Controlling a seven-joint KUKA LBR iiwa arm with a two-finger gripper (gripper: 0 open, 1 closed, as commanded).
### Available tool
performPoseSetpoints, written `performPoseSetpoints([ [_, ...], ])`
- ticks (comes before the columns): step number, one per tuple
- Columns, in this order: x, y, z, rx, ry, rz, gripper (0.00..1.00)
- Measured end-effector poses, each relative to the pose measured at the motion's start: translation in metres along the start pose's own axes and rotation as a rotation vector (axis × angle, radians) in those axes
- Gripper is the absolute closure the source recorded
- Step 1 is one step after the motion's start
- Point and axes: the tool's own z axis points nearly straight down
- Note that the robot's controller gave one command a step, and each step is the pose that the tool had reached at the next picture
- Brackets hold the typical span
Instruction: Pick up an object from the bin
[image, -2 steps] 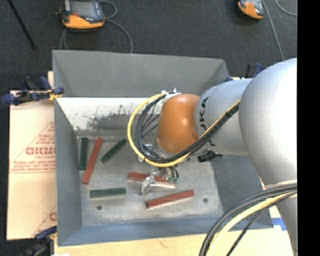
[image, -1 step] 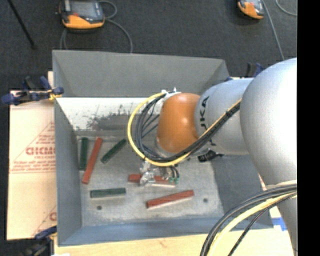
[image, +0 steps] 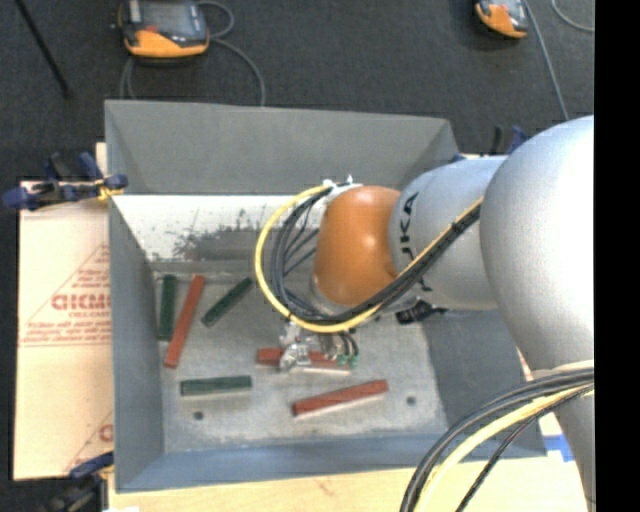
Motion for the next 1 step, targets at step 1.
performPoseSetpoints([
  [1,-0.0451,0.0017,-0.1246,0.003,-0.005,-0.219,1.00],
])
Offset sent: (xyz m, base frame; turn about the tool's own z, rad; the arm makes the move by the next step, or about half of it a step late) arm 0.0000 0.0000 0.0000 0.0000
